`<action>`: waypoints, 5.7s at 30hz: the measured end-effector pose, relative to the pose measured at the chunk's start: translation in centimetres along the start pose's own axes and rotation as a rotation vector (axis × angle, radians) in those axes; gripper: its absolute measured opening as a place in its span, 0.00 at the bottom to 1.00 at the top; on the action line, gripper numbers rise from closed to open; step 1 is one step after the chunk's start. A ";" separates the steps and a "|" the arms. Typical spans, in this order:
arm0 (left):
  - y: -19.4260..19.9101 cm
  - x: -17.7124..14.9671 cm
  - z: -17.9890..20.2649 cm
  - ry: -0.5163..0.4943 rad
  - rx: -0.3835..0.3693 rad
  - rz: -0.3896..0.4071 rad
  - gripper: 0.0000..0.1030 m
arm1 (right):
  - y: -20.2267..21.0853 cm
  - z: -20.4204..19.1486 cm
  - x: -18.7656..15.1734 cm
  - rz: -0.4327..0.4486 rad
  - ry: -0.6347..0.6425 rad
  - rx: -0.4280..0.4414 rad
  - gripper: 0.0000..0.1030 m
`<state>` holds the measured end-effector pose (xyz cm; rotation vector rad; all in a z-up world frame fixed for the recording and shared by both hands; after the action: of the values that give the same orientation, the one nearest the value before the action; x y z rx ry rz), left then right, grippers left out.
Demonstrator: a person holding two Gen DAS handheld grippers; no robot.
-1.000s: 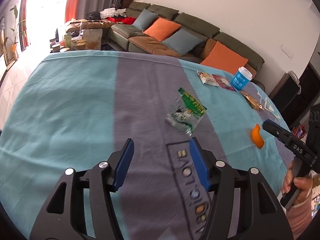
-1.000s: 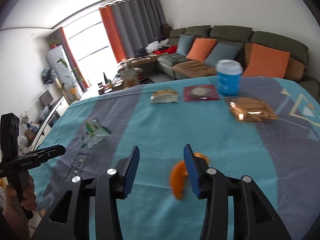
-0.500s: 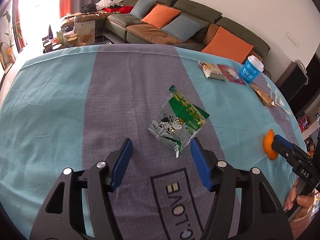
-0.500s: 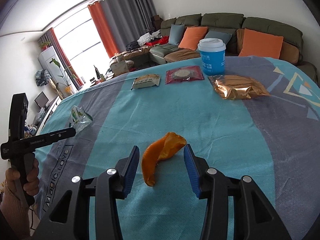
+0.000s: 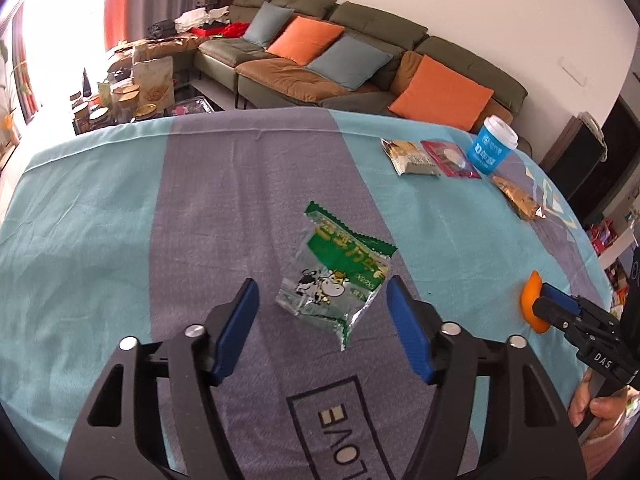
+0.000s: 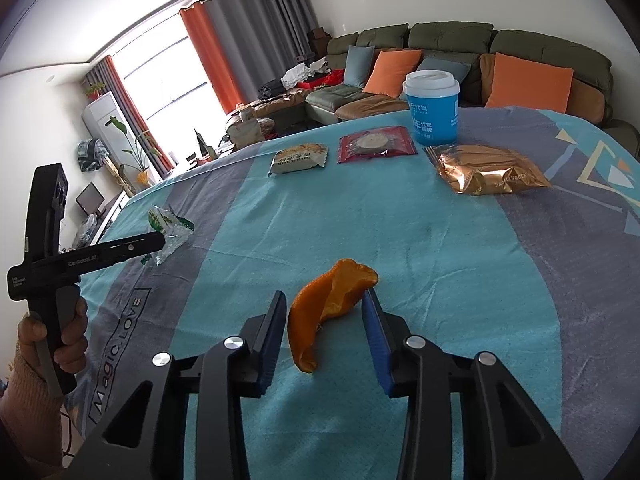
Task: Collect trash
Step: 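Grasp the orange peel with the right gripper while the left grasps the green snack bag, then carry the orange peel and green snack bag over the teal bin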
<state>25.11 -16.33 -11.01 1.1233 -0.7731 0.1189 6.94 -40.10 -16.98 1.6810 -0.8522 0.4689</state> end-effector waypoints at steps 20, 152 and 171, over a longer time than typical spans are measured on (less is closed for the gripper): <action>4.8 -2.7 -1.6 0.019 0.013 0.077 0.34 | 0.5 -3.5 0.4 0.032 0.079 0.079 0.09; 28.8 -17.0 -23.4 0.411 0.402 0.304 0.34 | -6.1 -41.1 -1.4 -0.175 0.513 0.770 0.09; 29.1 -17.7 -26.2 0.454 0.438 0.297 0.34 | -7.1 -44.4 -1.7 -0.204 0.564 0.795 0.09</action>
<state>11.77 24.03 -5.01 1.3197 -0.5078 0.7981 16.57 3.34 -10.25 2.1451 -0.0514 1.1736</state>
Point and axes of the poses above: each gripper's, at about its wrist camera, not at the fingertips, and y roughly against the way its jaws point, z to its right, x to its top, the point moved 4 cm from there along -y, roughly the way its jaws point
